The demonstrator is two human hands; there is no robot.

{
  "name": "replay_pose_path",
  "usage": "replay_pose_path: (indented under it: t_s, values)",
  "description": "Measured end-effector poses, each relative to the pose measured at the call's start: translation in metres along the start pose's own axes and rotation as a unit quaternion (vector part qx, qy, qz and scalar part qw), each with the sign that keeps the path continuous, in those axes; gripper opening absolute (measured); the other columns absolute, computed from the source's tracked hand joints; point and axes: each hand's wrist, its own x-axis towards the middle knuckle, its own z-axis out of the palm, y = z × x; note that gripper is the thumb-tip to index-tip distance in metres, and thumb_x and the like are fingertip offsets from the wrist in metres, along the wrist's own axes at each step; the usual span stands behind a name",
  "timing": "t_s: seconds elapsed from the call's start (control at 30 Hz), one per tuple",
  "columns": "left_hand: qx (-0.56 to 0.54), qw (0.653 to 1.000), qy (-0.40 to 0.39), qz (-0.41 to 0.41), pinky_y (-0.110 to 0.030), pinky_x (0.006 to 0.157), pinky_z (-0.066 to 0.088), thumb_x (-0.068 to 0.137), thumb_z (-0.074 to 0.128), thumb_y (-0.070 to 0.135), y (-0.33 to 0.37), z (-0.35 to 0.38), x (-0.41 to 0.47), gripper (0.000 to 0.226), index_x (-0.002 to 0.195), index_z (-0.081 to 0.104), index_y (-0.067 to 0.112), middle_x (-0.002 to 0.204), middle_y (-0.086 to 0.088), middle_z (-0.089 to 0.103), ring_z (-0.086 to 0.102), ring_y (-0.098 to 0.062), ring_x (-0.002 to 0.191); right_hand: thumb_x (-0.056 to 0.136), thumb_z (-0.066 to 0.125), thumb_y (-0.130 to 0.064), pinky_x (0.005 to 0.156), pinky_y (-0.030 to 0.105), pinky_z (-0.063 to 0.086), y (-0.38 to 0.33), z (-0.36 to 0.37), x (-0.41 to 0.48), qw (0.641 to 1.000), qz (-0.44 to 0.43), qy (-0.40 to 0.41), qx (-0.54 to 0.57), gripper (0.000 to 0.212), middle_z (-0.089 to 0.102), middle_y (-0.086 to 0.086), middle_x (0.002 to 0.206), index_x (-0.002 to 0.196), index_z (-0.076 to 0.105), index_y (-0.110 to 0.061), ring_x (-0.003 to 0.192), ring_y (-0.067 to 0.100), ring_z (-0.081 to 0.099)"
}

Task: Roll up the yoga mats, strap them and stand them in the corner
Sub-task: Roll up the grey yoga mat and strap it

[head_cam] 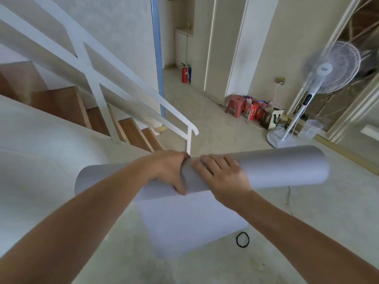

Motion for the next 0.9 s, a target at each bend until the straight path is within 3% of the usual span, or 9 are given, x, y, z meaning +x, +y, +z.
replay_pose_path:
  t_s: [0.17,0.23,0.3,0.37,0.47,0.57,0.67,0.77,0.9]
  values:
    - [0.114,0.968,0.223,0.022,-0.031,0.068,0.045,0.058,0.070,0.055,-0.007,0.036,-0.012,0.068,0.116,0.048,0.027,0.100,0.009,0.065,0.067,-0.021,0.090,0.059,0.084,-0.056,0.120,0.050,0.014,0.030,-0.035,0.034,0.933,0.045,-0.336,0.118,0.132,0.015,0.009,0.162,0.156,0.001,-0.022,0.149,0.030,0.015]
    - [0.204,0.932,0.297,0.035,-0.032,0.066,0.045,0.058,0.069,0.050,-0.006,0.053,-0.011,0.072,0.121,0.052,0.021,0.101,0.004,0.065,0.067,-0.026,0.087,0.052,0.086,-0.056,0.114,0.050,0.028,0.052,-0.041,0.053,0.890,0.076,-0.430,0.132,0.128,0.034,0.005,0.153,0.153,0.011,-0.030,0.141,0.029,0.033]
    - [0.268,0.896,0.352,0.040,-0.036,0.068,0.049,0.054,0.070,0.044,-0.008,0.059,-0.012,0.076,0.123,0.054,0.014,0.099,-0.002,0.065,0.064,-0.030,0.081,0.049,0.084,-0.057,0.085,0.039,0.047,0.055,-0.041,0.059,0.896,0.080,-0.413,0.141,0.104,0.057,-0.007,0.119,0.136,0.032,-0.039,0.108,0.019,0.057]
    - [0.293,0.896,0.332,0.043,-0.040,0.075,0.049,0.055,0.071,0.048,-0.012,0.051,-0.018,0.085,0.130,0.048,0.016,0.108,-0.004,0.062,0.061,-0.030,0.088,0.053,0.078,-0.057,0.069,0.033,0.042,0.045,-0.034,0.048,0.932,0.081,-0.335,0.111,0.088,0.058,-0.011,0.105,0.129,0.039,-0.037,0.094,0.017,0.059]
    - [0.187,0.966,0.171,0.041,-0.043,0.103,0.041,0.052,0.066,0.075,-0.016,0.013,-0.035,0.108,0.144,0.032,0.031,0.132,0.002,0.051,0.053,-0.026,0.118,0.061,0.072,-0.035,0.066,0.036,0.048,0.020,-0.014,0.019,0.985,0.066,-0.136,0.082,0.066,0.066,0.002,0.101,0.124,0.058,-0.020,0.087,0.027,0.065]
    - [0.042,0.998,0.045,0.016,-0.040,0.096,0.047,0.042,0.080,0.071,-0.012,-0.021,-0.041,0.109,0.137,0.037,0.040,0.120,0.017,0.057,0.057,-0.015,0.110,0.069,0.061,-0.016,0.074,0.045,0.051,0.006,-0.007,0.008,0.995,0.053,0.070,0.045,0.047,0.068,0.015,0.104,0.115,0.068,-0.005,0.091,0.035,0.066]
    - [0.114,0.985,0.124,0.027,-0.037,0.082,0.053,0.051,0.080,0.061,-0.013,-0.008,-0.046,0.088,0.128,0.044,0.035,0.105,0.013,0.063,0.062,-0.017,0.093,0.062,0.083,-0.041,0.099,0.046,0.044,0.005,-0.030,0.018,0.994,0.045,-0.072,0.065,0.089,0.054,0.015,0.133,0.140,0.049,-0.013,0.121,0.033,0.053]
    - [0.265,0.933,0.238,0.047,-0.040,0.081,0.054,0.065,0.074,0.051,-0.014,0.025,-0.046,0.087,0.139,0.036,0.024,0.118,0.003,0.061,0.064,-0.025,0.100,0.058,0.081,-0.065,0.121,0.043,0.015,0.029,-0.056,0.050,0.915,0.039,-0.356,0.185,0.129,0.018,0.001,0.160,0.156,0.006,-0.028,0.149,0.026,0.014]
    - [0.362,0.857,0.347,0.118,-0.048,0.082,0.046,0.063,0.078,0.034,-0.015,0.032,-0.047,0.095,0.143,0.031,0.013,0.120,-0.011,0.054,0.056,-0.034,0.097,0.047,0.086,-0.056,0.092,0.037,0.046,0.032,-0.064,0.078,0.885,0.078,-0.386,0.247,0.111,0.056,-0.020,0.125,0.141,0.027,-0.045,0.112,0.015,0.055]
